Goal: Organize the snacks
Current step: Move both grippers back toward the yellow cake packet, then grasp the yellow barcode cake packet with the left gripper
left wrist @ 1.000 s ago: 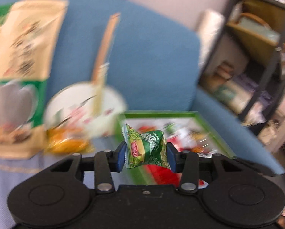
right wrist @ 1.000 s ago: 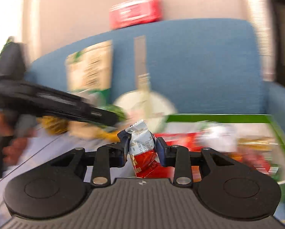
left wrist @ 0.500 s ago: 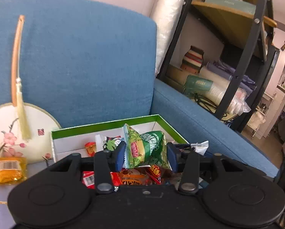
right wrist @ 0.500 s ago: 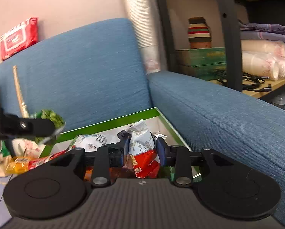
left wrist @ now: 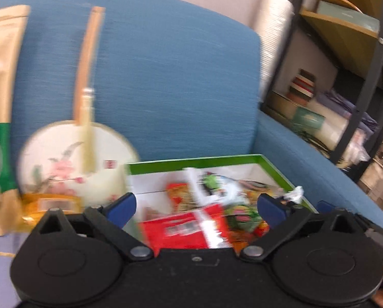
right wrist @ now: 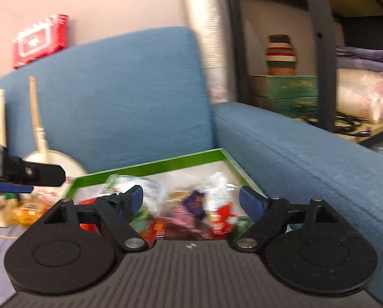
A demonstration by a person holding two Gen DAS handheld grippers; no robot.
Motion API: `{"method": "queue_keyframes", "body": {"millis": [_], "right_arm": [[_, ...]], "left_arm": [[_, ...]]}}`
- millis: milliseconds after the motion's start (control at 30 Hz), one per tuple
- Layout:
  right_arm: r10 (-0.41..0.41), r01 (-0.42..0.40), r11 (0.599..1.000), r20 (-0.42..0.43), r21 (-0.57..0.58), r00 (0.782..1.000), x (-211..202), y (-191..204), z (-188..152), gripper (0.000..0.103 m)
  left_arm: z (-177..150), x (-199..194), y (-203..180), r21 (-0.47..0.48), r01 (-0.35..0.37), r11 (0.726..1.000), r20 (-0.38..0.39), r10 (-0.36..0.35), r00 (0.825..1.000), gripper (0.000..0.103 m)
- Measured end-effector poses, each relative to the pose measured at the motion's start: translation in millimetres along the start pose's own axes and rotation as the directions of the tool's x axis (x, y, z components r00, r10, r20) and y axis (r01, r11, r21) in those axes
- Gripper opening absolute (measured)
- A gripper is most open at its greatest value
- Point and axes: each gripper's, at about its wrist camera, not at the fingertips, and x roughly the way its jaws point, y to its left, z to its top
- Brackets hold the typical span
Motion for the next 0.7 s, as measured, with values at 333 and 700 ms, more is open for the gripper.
{"method": "queue_keyframes", "body": {"millis": [333,700], "right_arm": [[0.344,-0.346,0.938,-0.093,-0.011,0.934,-19,67,-19,0.103],[0.323,-0.330,0.943,-0.117,-0.043,0.939,-17,70,-24,0.103]], "left_arm": [[-11,-36,103,-0.137,-0.216,0.967,-0.031,0.214,0.976,0.103],[0,31,137,-0.168,-0.329,0.929,-0.119,0.312,0.943,0.103]]}}
